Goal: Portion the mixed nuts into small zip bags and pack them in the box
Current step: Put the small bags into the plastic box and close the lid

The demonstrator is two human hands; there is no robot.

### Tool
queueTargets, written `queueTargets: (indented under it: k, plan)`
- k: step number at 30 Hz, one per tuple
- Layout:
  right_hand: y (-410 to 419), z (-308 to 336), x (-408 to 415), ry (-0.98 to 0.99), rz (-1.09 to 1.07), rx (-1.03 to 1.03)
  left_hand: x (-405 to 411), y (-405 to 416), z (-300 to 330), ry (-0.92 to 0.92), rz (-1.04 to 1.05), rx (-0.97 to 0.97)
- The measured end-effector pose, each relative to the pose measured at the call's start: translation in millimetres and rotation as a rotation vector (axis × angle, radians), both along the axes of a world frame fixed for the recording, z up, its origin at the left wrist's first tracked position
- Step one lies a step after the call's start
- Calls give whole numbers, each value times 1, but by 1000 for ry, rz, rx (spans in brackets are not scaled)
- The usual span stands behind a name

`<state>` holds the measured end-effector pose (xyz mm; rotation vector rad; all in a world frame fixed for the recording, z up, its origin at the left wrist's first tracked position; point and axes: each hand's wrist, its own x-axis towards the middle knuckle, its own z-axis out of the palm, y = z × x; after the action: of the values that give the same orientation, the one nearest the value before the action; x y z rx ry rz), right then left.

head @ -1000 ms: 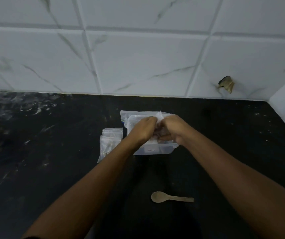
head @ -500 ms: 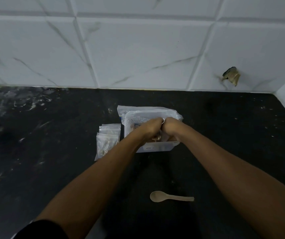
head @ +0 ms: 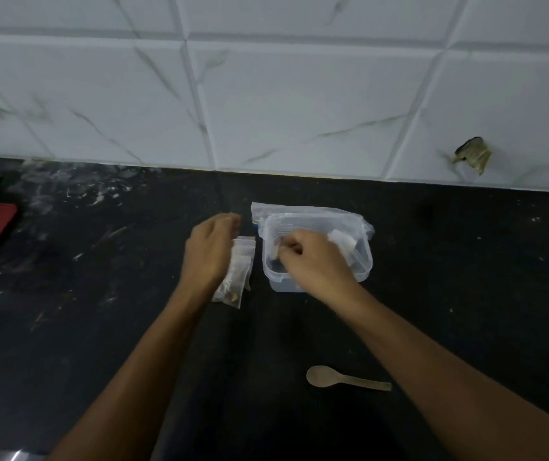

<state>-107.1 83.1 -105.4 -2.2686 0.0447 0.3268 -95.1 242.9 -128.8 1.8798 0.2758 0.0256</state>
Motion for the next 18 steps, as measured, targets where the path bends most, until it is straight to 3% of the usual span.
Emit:
queueTargets:
  k: [3,6,11,18]
  plan:
    - [36,-24,-15,376,6,308,-13,28,-13,186,41,33]
    - [60,-56,-17,568,-87,408,-22,34,-28,325,4,69]
    - [76,-85,-13,573,-227,451,-37,28,-49,436,-14,-118]
    - [83,-94,-10,574,-266,480,-43,23,-65,383,73,-134]
